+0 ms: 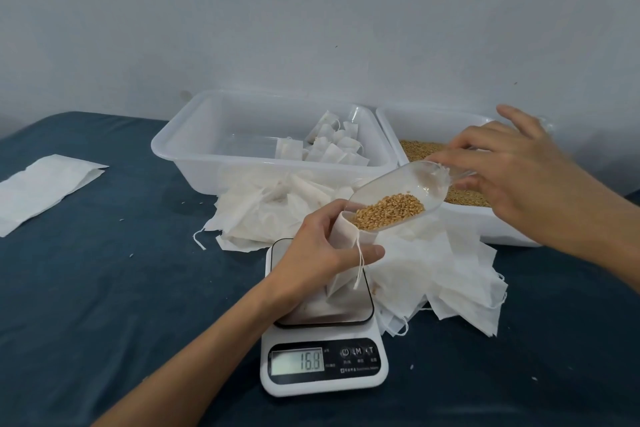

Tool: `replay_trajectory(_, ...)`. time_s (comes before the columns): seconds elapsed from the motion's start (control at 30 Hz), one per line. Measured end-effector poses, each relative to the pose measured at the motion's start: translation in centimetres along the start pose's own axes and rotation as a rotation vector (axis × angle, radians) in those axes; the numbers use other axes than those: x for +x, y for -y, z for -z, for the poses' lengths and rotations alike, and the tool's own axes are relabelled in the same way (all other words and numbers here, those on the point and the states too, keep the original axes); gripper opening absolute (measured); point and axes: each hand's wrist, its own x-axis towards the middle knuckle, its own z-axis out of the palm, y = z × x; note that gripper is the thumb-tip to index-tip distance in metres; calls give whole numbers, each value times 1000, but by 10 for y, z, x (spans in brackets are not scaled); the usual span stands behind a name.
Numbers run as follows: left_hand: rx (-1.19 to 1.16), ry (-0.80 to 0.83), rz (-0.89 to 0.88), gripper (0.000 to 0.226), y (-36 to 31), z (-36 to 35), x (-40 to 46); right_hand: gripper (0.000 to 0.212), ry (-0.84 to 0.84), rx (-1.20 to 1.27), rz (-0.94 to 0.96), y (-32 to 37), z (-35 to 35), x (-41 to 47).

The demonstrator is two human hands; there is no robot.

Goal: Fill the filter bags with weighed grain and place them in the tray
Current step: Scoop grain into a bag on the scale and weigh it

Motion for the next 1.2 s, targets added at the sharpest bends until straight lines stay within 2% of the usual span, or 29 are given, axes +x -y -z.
replay_trajectory(1.2,5,-16,8,54,-2,0,-1,45,-20,-7,15,2,-1,1)
